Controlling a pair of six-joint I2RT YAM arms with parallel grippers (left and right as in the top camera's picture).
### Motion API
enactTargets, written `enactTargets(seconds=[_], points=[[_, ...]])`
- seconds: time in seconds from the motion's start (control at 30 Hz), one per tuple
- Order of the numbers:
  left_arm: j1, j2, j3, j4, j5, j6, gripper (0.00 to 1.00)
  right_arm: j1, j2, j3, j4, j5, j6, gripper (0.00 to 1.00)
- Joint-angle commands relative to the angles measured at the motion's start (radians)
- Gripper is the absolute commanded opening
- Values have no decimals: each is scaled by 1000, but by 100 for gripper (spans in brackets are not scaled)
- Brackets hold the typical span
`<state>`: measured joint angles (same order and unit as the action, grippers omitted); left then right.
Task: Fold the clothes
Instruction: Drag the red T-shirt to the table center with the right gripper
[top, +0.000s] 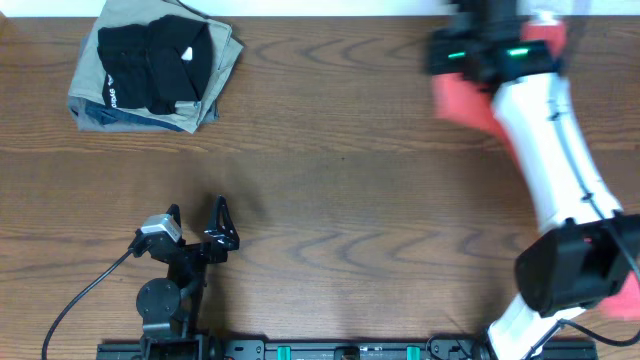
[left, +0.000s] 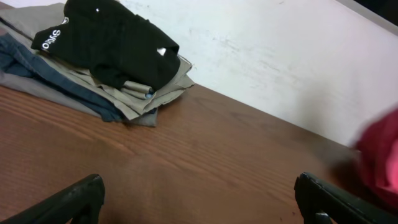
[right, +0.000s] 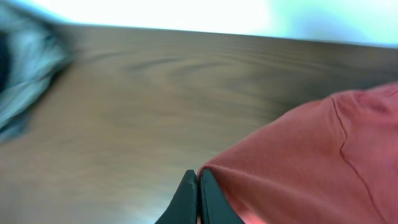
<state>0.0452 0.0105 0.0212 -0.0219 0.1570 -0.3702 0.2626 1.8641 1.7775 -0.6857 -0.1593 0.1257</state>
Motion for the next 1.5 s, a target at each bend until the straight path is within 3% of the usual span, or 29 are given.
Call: enactTargets(seconds=[0.0, 0.17, 0.33, 0.97, 1.2, 1.23, 1.27, 1.3, 1.47], points=[[4, -6, -17, -33, 14, -2, 98, 158, 10, 9, 14, -33, 17, 1], [4, -6, -17, -33, 14, -2, 98, 352, 20, 9, 29, -32, 70, 2], [4, -6, -17, -33, 14, -2, 98, 447, 20, 9, 28, -32, 99, 2], [4, -6, -17, -33, 14, -2, 98, 501, 26, 8, -37, -130, 156, 3], [4, -6, -17, -33, 14, -2, 98, 486, 29, 8, -85, 22, 155, 51], [4, -6, -17, -33, 14, -2, 98, 475, 29, 8, -98, 62, 155, 63], [4, -6, -17, -33, 14, -2, 98, 462, 29, 8, -114, 105, 157, 86], [4, -6, -17, -33, 14, -2, 98, 447, 29, 8, -130, 142, 164, 98], [4, -6, -17, -33, 14, -2, 98, 339, 31, 6, -235, 354, 238, 99]])
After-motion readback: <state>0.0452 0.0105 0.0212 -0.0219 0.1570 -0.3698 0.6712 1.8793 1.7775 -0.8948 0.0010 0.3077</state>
